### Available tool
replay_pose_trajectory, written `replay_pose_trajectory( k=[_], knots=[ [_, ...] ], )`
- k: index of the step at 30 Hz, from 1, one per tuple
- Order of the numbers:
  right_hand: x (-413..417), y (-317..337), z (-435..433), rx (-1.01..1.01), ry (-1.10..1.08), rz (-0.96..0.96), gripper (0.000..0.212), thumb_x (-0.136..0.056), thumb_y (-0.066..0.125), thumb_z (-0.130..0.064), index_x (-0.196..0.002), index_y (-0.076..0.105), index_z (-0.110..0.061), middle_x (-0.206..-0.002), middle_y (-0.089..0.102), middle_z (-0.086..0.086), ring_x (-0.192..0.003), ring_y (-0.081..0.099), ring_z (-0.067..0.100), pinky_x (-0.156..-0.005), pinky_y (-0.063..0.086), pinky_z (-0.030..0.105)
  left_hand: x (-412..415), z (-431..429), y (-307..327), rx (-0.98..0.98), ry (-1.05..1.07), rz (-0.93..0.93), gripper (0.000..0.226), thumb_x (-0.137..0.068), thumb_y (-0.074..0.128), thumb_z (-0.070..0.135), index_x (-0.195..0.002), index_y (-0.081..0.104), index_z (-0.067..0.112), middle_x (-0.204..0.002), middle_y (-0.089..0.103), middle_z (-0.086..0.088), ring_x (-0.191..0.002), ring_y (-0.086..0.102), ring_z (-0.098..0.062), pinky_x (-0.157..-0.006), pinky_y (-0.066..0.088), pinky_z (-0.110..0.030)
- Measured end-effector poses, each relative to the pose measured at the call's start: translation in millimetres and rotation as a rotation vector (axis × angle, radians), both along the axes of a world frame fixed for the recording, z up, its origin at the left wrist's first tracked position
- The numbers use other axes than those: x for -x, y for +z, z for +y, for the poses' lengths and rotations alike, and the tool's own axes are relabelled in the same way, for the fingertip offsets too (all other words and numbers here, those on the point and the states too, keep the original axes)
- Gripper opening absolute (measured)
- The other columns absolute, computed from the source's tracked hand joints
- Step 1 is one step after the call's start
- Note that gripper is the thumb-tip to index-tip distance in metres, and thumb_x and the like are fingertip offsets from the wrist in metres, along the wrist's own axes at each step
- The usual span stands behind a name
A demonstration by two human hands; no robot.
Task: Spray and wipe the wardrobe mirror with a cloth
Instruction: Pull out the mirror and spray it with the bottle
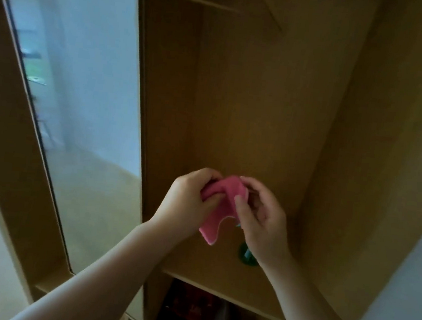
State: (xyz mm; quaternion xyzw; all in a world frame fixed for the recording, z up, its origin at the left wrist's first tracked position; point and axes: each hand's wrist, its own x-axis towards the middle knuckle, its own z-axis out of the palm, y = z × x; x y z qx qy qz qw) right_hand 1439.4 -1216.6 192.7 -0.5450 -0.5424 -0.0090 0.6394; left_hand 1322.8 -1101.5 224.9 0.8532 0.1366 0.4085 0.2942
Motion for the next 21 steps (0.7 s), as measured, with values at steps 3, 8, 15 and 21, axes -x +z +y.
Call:
replay_pose_trajectory(
  k=[3, 8, 15, 21],
  knots=[
    [27, 6, 11, 0.044, -0.009, -0.182, 0.051, -0.090, 0.063, -0.034, -0.137, 0.049, -0.019, -0.132, 0.054, -0.001, -0.122, 0.055, 0.019, -0.097, 0.051, 0.038, 34, 7, 9, 0.016, -0.008, -0.042, 0.020, -0.085, 0.069, 0.019, -0.099, 0.062, 0.031, -0.084, 0.063, 0.019, -0.081, 0.060, 0.005, -0.064, 0.050, -0.008],
    [101, 15, 45, 0.164, 0.082, -0.292, 0.081, -0.080, 0.074, -0.048, -0.147, 0.028, -0.040, -0.152, 0.024, -0.017, -0.134, 0.036, 0.004, -0.095, 0.049, 0.018, 112, 32, 21, 0.071, -0.017, -0.100, 0.022, -0.084, 0.070, 0.018, -0.092, 0.061, 0.037, -0.078, 0.064, 0.021, -0.078, 0.060, 0.006, -0.060, 0.047, -0.008],
    [239, 2, 113, 0.051, -0.164, -0.669, 0.094, -0.078, 0.070, -0.053, -0.153, 0.016, -0.034, -0.162, -0.013, -0.005, -0.147, 0.012, 0.016, -0.108, 0.034, 0.019, 239, 97, 29, 0.185, 0.036, -0.176, 0.026, -0.083, 0.067, 0.014, -0.087, 0.056, 0.037, -0.086, 0.065, 0.017, -0.077, 0.062, 0.004, -0.058, 0.050, -0.011],
    [293, 14, 149, -0.169, -0.402, -0.670, 0.034, -0.090, 0.059, -0.029, -0.113, 0.072, -0.007, -0.125, 0.060, 0.019, -0.115, 0.054, 0.023, -0.090, 0.054, 0.032, 300, 146, 40, 0.206, 0.035, -0.186, 0.017, -0.087, 0.068, 0.022, -0.092, 0.059, 0.036, -0.088, 0.066, 0.018, -0.070, 0.065, -0.005, -0.057, 0.057, -0.026]
  ],
)
